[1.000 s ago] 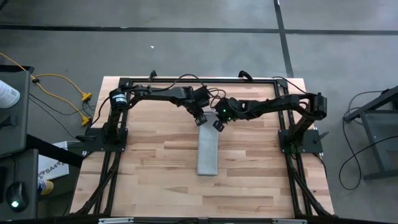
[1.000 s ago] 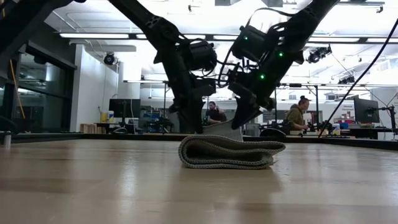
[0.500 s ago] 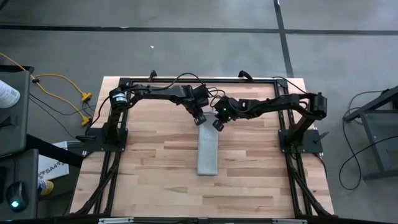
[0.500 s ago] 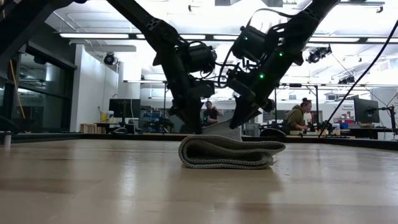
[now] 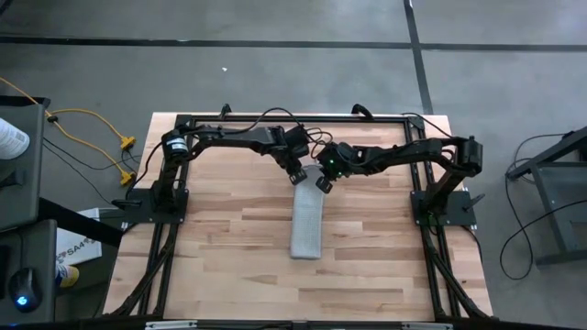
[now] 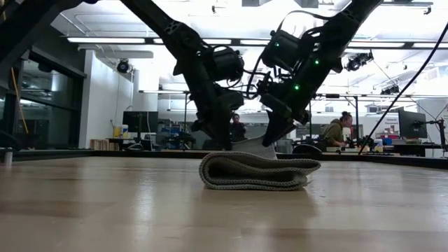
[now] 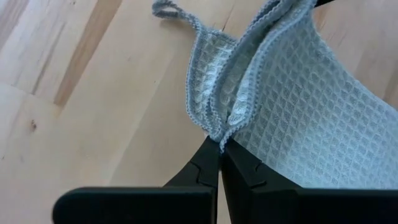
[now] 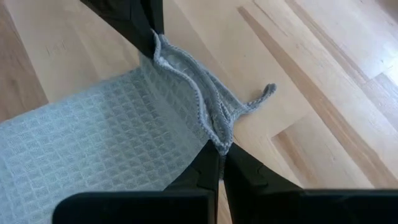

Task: Fold microfiber towels
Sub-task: Fold the gray microfiber towel

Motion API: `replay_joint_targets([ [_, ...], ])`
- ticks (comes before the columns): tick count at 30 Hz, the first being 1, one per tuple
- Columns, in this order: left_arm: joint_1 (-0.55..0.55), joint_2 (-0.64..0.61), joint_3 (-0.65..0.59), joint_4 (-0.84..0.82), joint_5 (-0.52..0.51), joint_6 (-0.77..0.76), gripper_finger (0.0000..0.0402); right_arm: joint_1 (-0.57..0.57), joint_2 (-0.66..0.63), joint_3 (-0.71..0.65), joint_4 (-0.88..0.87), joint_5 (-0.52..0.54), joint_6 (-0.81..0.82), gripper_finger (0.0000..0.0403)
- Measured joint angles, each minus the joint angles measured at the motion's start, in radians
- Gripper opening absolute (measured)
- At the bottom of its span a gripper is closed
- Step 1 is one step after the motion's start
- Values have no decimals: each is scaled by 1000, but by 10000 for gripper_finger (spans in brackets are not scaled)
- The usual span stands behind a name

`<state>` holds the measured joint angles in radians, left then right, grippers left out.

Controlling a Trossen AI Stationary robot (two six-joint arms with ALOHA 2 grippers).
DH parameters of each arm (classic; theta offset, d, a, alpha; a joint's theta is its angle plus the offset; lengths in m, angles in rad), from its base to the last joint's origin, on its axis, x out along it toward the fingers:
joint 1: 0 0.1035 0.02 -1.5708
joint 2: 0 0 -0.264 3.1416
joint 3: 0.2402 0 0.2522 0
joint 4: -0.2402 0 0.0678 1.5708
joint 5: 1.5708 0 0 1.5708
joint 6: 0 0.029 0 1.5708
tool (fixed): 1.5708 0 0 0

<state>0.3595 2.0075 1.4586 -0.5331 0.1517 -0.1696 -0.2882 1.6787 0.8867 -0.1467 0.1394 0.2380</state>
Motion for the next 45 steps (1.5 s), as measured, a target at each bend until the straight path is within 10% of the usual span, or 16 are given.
replay_joint_targets([
  [28, -6, 0, 2, 8, 14, -23, 0, 76, 0, 0, 8, -19, -26, 4],
  [45, -6, -2, 4, 18, 14, -45, 0, -74, 0, 1, -25, -77, 30, 4],
])
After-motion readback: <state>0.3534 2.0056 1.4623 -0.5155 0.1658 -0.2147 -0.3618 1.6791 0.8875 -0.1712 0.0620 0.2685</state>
